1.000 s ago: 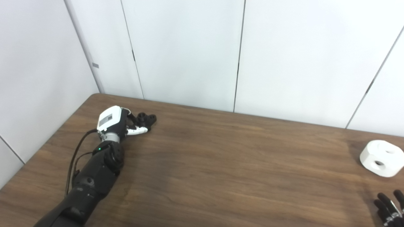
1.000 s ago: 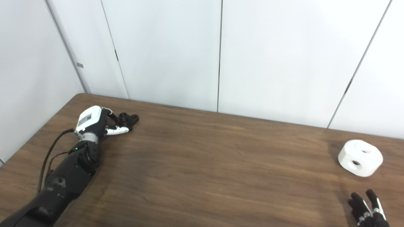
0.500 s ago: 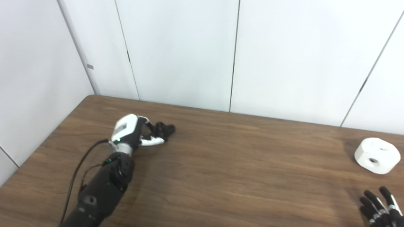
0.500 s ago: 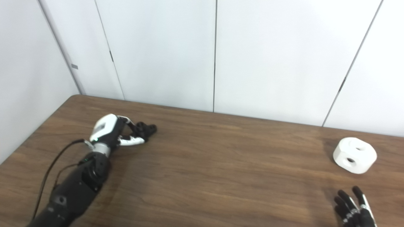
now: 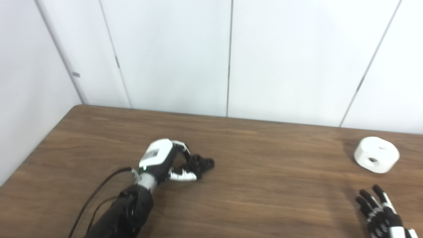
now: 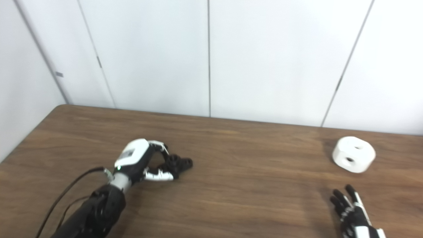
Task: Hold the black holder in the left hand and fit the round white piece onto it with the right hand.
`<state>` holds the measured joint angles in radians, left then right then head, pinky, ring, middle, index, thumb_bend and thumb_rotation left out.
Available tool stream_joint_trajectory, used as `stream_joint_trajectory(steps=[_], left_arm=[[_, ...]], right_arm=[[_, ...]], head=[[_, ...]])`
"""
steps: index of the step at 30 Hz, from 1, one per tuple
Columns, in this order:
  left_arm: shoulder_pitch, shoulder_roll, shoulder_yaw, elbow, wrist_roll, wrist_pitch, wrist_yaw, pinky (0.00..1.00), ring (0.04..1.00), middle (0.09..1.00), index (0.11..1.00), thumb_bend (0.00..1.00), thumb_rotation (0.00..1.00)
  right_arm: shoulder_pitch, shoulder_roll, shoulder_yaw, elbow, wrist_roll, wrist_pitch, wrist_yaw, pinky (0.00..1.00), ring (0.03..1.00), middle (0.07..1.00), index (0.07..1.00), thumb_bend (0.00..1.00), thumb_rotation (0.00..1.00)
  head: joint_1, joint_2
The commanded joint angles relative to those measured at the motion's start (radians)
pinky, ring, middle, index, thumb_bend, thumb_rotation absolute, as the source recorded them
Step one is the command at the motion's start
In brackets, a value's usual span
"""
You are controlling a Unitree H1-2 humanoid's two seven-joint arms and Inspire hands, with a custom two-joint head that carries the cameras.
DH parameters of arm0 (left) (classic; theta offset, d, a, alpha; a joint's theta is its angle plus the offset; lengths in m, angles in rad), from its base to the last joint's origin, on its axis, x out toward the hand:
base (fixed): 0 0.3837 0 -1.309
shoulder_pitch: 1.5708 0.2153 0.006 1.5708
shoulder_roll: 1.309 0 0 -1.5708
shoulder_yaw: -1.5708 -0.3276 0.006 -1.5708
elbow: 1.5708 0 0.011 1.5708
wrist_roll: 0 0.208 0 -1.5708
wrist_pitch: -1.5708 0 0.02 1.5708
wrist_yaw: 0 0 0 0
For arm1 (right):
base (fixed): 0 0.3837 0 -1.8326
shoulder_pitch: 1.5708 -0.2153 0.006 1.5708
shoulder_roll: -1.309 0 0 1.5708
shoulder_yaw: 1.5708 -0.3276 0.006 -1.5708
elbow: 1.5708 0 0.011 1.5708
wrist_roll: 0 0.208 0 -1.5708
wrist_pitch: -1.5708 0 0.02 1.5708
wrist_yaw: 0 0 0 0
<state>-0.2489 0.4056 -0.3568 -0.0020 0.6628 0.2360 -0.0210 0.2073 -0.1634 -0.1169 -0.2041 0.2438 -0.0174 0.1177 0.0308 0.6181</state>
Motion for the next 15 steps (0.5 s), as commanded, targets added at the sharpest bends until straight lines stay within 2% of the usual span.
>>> stream_joint_trajectory(steps=[1, 4, 8, 11, 15], left_arm=[[0.017, -0.009, -0.026, -0.055, 0.018, -0.021, -0.045, 0.89, 0.878, 0.797, 0.486, 0.52, 0.05], [0.044, -0.024, -0.047, -0.108, 0.028, -0.017, -0.086, 0.93, 0.889, 0.794, 0.486, 0.52, 0.05], [0.085, -0.039, -0.078, -0.151, 0.057, -0.034, -0.113, 0.93, 0.888, 0.791, 0.486, 0.52, 0.05], [0.107, -0.037, -0.096, -0.168, 0.07, -0.056, -0.125, 0.93, 0.884, 0.801, 0.486, 0.52, 0.05], [0.121, -0.027, -0.118, -0.186, 0.079, -0.072, -0.157, 0.94, 0.895, 0.798, 0.486, 0.52, 0.05]], right_arm=[[0.006, 0.019, 0.021, -0.025, -0.021, 0.023, -0.004, 1.0, 0.925, 0.913, 0.967, 0.68, 0.9], [0.007, 0.032, 0.035, -0.046, -0.042, 0.039, -0.023, 1.0, 0.921, 0.91, 0.968, 0.66, 0.91], [0.01, 0.046, 0.054, -0.081, -0.059, 0.064, -0.046, 1.0, 0.921, 0.903, 0.973, 0.62, 0.92], [0.013, 0.054, 0.066, -0.103, -0.082, 0.077, -0.065, 0.98, 0.907, 0.89, 0.968, 0.6, 0.93], [0.017, 0.06, 0.076, -0.128, -0.082, 0.097, -0.082, 0.99, 0.908, 0.898, 0.97, 0.62, 0.93]], head=[[-0.006, 0.004], [-0.034, 0.016], [-0.067, 0.035], [-0.091, 0.049], [-0.114, 0.066]])
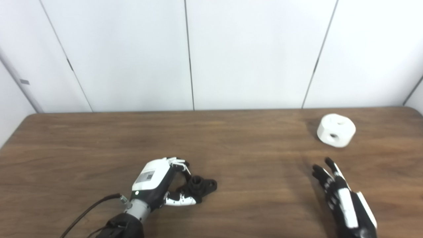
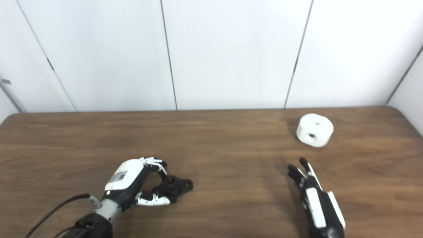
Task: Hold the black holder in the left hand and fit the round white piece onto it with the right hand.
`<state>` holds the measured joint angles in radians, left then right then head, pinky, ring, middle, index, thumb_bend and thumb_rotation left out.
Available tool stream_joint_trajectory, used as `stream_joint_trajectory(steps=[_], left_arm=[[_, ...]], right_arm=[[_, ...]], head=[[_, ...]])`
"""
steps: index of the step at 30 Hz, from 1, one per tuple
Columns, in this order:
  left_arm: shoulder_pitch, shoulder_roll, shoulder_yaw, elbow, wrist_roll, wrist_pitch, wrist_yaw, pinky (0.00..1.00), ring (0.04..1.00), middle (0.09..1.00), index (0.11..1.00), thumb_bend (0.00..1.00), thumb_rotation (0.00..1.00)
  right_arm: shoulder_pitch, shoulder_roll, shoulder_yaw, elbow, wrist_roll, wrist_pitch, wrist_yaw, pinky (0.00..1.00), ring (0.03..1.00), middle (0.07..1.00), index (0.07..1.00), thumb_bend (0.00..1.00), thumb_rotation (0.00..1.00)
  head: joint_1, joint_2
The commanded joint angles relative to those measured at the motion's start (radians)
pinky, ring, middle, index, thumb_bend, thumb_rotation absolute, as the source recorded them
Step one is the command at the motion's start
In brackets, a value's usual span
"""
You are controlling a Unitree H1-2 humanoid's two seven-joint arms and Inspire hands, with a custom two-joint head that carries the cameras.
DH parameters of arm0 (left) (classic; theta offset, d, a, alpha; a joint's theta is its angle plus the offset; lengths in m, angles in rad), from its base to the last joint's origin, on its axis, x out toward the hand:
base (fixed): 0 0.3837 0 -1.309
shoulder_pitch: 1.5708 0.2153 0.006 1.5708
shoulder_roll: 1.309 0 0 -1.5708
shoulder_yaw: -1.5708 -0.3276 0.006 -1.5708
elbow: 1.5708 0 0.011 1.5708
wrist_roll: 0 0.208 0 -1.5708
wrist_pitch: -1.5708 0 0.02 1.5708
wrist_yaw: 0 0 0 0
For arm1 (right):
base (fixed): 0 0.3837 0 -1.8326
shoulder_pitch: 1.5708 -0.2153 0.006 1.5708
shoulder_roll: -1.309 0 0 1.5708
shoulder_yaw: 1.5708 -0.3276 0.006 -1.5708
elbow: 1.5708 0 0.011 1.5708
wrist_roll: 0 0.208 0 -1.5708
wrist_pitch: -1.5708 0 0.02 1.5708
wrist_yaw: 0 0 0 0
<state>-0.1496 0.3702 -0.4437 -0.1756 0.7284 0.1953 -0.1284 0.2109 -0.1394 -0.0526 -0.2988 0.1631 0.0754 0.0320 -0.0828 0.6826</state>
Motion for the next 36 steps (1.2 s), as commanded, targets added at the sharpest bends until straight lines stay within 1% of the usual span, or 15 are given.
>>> stream_joint_trajectory(steps=[1, 5, 8, 11, 13, 15, 20, 23, 25, 27, 28, 30, 31, 34, 36], left_arm=[[0.024, 0.009, -0.036, -0.018, 0.02, -0.033, -0.058, 0.94, 0.896, 0.797, 0.486, 0.52, 0.05], [0.041, 0.009, -0.053, -0.041, 0.048, -0.034, -0.088, 0.93, 0.892, 0.802, 0.487, 0.52, 0.05], [0.061, -0.001, -0.065, -0.051, 0.067, -0.032, -0.094, 0.93, 0.894, 0.802, 0.487, 0.52, 0.05], [0.077, -0.011, -0.073, -0.06, 0.077, -0.027, -0.1, 0.93, 0.897, 0.803, 0.487, 0.52, 0.05], [0.084, -0.016, -0.081, -0.062, 0.081, -0.029, -0.104, 0.93, 0.892, 0.803, 0.487, 0.52, 0.05], [0.091, -0.022, -0.086, -0.06, 0.086, -0.036, -0.099, 0.93, 0.89, 0.8, 0.487, 0.52, 0.05], [0.102, -0.037, -0.092, -0.045, 0.092, -0.05, -0.084, 0.93, 0.894, 0.8, 0.487, 0.52, 0.05], [0.105, -0.043, -0.096, -0.036, 0.098, -0.053, -0.076, 0.93, 0.89, 0.795, 0.486, 0.52, 0.05], [0.107, -0.046, -0.097, -0.032, 0.102, -0.055, -0.073, 0.92, 0.888, 0.795, 0.486, 0.52, 0.05], [0.108, -0.048, -0.097, -0.029, 0.106, -0.055, -0.074, 0.92, 0.886, 0.796, 0.486, 0.52, 0.05], [0.108, -0.048, -0.096, -0.027, 0.109, -0.055, -0.075, 0.92, 0.887, 0.796, 0.486, 0.52, 0.05], [0.109, -0.049, -0.094, -0.023, 0.112, -0.056, -0.076, 0.92, 0.885, 0.797, 0.486, 0.52, 0.05], [0.108, -0.048, -0.093, -0.021, 0.112, -0.057, -0.076, 0.92, 0.885, 0.797, 0.486, 0.52, 0.05], [0.109, -0.044, -0.089, -0.015, 0.112, -0.063, -0.077, 0.92, 0.887, 0.8, 0.486, 0.52, 0.05], [0.11, -0.04, -0.085, -0.013, 0.111, -0.068, -0.078, 0.92, 0.887, 0.799, 0.486, 0.52, 0.05]], right_arm=[[0.014, 0.035, 0.014, -0.039, -0.001, 0.009, 0.001, 0.99, 0.912, 0.901, 0.971, 0.62, 0.93], [0.02, 0.033, 0.018, -0.07, 0.001, 0.034, -0.007, 1.0, 0.922, 0.901, 0.973, 0.62, 0.93], [0.022, 0.034, 0.014, -0.099, 0.007, 0.057, -0.015, 1.0, 0.925, 0.906, 0.978, 0.61, 0.94], [0.019, 0.033, 0.004, -0.13, 0.004, 0.092, -0.03, 0.98, 0.92, 0.901, 0.972, 0.61, 0.92], [0.014, 0.027, -0.003, -0.148, -0.008, 0.11, -0.043, 0.99, 0.925, 0.896, 0.961, 0.62, 0.9], [0.008, 0.007, -0.009, -0.16, -0.031, 0.118, -0.047, 1.0, 0.923, 0.892, 0.962, 0.61, 0.89], [-0.018, -0.032, -0.053, -0.188, -0.061, 0.171, -0.053, 1.0, 0.911, 0.892, 0.953, 0.58, 0.85], [-0.046, -0.053, -0.085, -0.204, -0.069, 0.203, -0.051, 1.0, 0.934, 0.899, 0.953, 0.55, 0.84], [-0.066, -0.062, -0.101, -0.207, -0.072, 0.223, -0.05, 1.0, 0.947, 0.906, 0.956, 0.57, 0.81], [-0.087, -0.08, -0.111, -0.201, -0.081, 0.229, -0.044, 1.0, 0.969, 0.927, 0.97, 0.56, 0.81], [-0.105, -0.093, -0.116, -0.196, -0.099, 0.228, -0.046, 1.0, 0.974, 0.932, 0.973, 0.56, 0.81], [-0.137, -0.119, -0.12, -0.187, -0.138, 0.227, -0.049, 0.99, 0.953, 0.932, 0.976, 0.55, 0.77], [-0.158, -0.138, -0.118, -0.181, -0.17, 0.236, -0.051, 0.99, 0.948, 0.932, 0.977, 0.55, 0.76], [-0.212, -0.187, -0.102, -0.158, -0.28, 0.258, -0.056, 0.97, 0.946, 0.926, 0.974, 0.57, 0.76], [-0.251, -0.219, -0.092, -0.144, -0.341, 0.288, -0.049, 0.95, 0.94, 0.936, 0.966, 0.62, 0.74]], head=[[-0.002, 0.003], [-0.016, 0.019], [-0.025, 0.031], [-0.034, 0.04], [-0.043, 0.045], [-0.052, 0.051], [-0.06, 0.057], [-0.059, 0.055], [-0.065, 0.055], [-0.068, 0.054], [-0.077, 0.052], [-0.083, 0.051], [-0.098, 0.044], [-0.13, 0.034], [-0.148, 0.03]])
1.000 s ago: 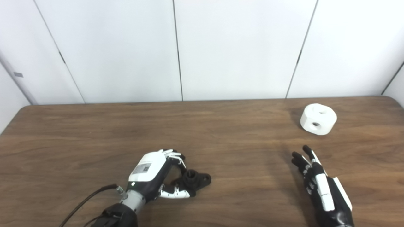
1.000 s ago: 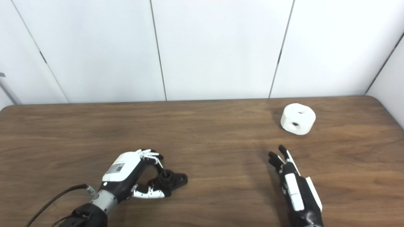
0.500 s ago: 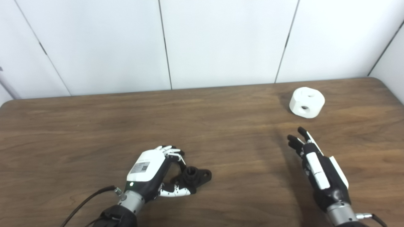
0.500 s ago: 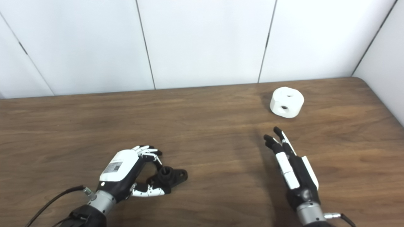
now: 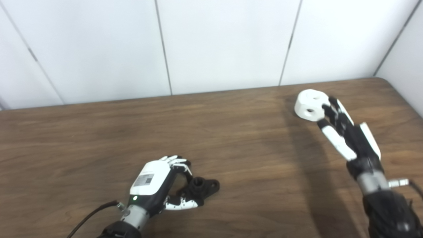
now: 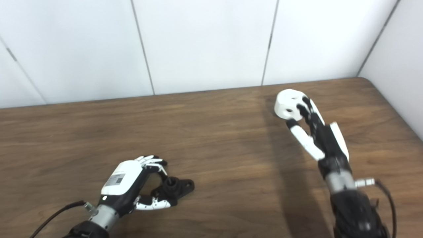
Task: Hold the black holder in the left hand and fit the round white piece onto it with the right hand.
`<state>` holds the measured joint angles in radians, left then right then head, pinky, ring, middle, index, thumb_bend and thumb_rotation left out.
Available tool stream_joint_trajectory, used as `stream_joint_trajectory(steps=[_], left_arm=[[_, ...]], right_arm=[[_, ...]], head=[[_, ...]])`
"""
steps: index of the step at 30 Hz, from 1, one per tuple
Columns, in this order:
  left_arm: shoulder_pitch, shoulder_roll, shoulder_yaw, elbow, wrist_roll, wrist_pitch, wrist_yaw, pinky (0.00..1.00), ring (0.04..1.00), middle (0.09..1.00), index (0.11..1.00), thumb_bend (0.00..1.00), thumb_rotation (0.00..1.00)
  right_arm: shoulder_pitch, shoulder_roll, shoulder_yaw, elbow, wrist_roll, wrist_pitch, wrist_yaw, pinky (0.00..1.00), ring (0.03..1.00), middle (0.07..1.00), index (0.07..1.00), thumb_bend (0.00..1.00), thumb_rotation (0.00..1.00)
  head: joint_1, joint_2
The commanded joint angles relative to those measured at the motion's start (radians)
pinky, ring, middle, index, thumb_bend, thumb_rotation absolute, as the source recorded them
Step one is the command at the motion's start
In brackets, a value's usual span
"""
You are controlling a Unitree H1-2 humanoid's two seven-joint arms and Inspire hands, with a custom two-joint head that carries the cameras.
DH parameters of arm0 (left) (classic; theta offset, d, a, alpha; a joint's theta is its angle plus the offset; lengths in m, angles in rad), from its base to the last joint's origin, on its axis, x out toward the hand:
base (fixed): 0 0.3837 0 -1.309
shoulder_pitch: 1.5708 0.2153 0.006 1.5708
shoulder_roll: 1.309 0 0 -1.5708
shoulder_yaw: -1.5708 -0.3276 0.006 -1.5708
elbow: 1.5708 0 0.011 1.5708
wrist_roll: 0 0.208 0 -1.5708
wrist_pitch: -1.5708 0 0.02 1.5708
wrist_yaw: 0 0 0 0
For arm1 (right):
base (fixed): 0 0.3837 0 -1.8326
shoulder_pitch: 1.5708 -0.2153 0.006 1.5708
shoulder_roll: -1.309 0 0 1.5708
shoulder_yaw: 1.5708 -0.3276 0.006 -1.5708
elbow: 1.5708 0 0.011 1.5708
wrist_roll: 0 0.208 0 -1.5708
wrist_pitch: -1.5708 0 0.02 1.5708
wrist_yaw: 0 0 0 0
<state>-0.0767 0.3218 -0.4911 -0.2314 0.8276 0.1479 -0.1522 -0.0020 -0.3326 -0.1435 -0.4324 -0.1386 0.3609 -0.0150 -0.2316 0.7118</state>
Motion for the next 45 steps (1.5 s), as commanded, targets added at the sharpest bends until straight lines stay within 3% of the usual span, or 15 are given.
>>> stream_joint_trajectory(steps=[1, 4, 9, 22, 32, 45], left_arm=[[0.038, 0.012, -0.036, 0.042, 0.012, -0.023, -0.056, 0.92, 0.888, 0.799, 0.486, 0.52, 0.05], [0.041, 0.017, -0.03, 0.039, 0.008, -0.022, -0.065, 0.93, 0.895, 0.802, 0.487, 0.52, 0.05], [0.047, 0.027, -0.02, 0.032, 0.0, -0.031, -0.061, 0.92, 0.886, 0.793, 0.486, 0.52, 0.05], [0.057, 0.049, 0.013, 0.032, -0.049, -0.053, -0.083, 0.91, 0.883, 0.784, 0.486, 0.52, 0.05], [0.064, 0.058, 0.029, 0.022, -0.059, -0.065, -0.094, 0.9, 0.879, 0.786, 0.486, 0.52, 0.05], [0.069, 0.059, 0.032, 0.014, -0.049, -0.066, -0.102, 0.89, 0.877, 0.784, 0.486, 0.52, 0.05]], right_arm=[[-0.068, -0.05, 0.01, -0.001, -0.078, 0.039, 0.007, 0.94, 0.939, 0.939, 0.964, 0.62, 0.74], [-0.14, -0.102, 0.033, 0.039, -0.159, 0.1, 0.039, 0.95, 0.95, 0.952, 0.947, 0.69, 0.62], [-0.237, -0.143, 0.059, 0.126, -0.289, 0.109, 0.112, 0.94, 0.964, 0.955, 0.927, 0.78, 0.53], [-0.452, -0.151, 0.087, 0.382, -0.517, 0.109, 0.252, 0.88, 1.0, 0.999, 0.877, 0.88, 0.36], [-0.534, -0.158, 0.082, 0.528, -0.632, 0.109, 0.315, 0.93, 1.0, 1.0, 0.85, 0.9, 0.36], [-0.542, -0.153, 0.052, 0.579, -0.687, 0.109, 0.331, 0.93, 1.0, 0.954, 0.85, 0.88, 0.37]], head=[[-0.015, -0.004], [-0.035, -0.008], [-0.074, -0.013], [-0.174, -0.024], [-0.194, -0.027], [-0.192, -0.024]])
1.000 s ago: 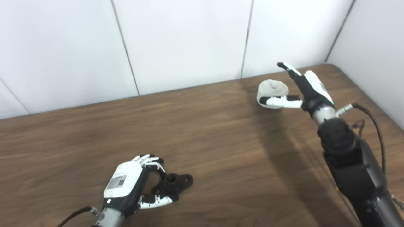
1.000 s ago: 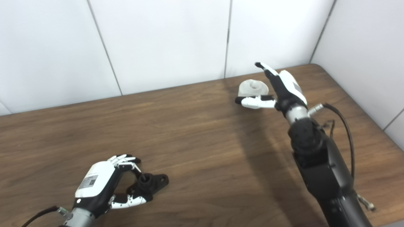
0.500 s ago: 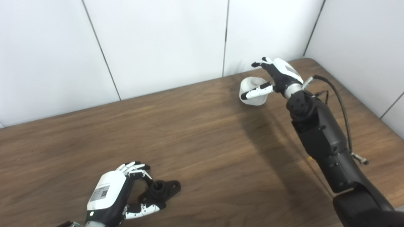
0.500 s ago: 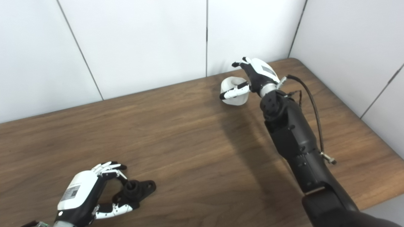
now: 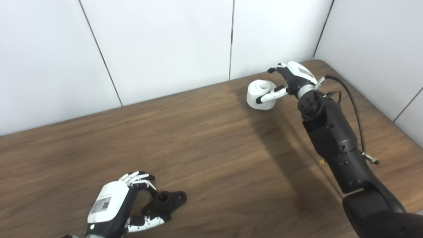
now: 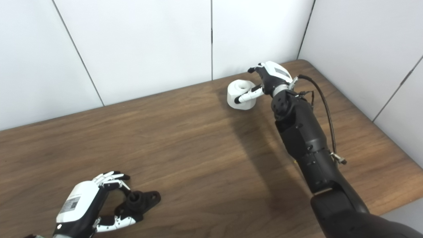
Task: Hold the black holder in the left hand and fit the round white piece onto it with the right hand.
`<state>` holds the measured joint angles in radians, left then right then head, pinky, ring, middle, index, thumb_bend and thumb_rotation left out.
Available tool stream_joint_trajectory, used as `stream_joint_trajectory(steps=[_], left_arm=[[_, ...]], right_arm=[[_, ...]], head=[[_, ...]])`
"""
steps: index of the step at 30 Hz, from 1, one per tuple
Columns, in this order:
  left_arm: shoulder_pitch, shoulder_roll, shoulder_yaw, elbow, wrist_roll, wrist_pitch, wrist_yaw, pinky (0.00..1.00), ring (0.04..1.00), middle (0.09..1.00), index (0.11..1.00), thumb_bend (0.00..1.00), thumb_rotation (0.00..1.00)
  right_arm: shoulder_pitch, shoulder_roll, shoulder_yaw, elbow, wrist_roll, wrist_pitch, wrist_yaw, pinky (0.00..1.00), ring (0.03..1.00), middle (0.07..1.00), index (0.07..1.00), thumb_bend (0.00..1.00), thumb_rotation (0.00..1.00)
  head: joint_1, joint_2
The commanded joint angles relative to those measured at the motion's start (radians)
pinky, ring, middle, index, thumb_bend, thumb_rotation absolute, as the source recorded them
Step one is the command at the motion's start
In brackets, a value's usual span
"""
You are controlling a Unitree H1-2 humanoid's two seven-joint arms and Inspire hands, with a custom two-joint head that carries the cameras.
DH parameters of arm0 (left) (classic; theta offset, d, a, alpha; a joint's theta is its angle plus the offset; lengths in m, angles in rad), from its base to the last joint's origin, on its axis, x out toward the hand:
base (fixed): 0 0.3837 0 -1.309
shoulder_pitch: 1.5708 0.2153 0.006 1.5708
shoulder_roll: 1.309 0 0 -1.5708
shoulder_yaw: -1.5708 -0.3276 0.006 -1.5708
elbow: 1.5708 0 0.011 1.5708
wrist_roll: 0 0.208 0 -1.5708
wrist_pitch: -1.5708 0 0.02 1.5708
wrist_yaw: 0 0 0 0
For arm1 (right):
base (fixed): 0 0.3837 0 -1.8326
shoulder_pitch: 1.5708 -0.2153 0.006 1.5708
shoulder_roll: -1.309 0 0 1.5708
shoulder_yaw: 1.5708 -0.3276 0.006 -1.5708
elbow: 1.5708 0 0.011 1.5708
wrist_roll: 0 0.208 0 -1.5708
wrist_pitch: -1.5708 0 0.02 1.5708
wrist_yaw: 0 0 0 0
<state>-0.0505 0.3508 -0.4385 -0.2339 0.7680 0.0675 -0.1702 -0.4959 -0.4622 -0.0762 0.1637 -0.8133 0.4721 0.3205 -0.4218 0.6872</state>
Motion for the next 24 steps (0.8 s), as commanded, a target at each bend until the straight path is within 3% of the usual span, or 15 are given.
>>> stream_joint_trajectory(steps=[1, 24], left_arm=[[0.043, 0.029, -0.021, 0.015, 0.011, 0.014, -0.084, 0.89, 0.877, 0.784, 0.486, 0.52, 0.05], [0.041, 0.017, -0.018, 0.008, 0.018, 0.02, -0.091, 0.88, 0.877, 0.783, 0.486, 0.52, 0.05]], right_arm=[[-0.047, -0.023, -0.016, -0.015, -0.013, -0.003, -0.006, 0.92, 1.0, 0.949, 0.851, 0.88, 0.37], [-0.032, -0.035, 0.029, -0.025, 0.012, -0.003, -0.004, 0.88, 0.958, 0.875, 0.772, 0.84, 0.33]], head=[[-0.001, 0.001], [0.01, 0.008]])
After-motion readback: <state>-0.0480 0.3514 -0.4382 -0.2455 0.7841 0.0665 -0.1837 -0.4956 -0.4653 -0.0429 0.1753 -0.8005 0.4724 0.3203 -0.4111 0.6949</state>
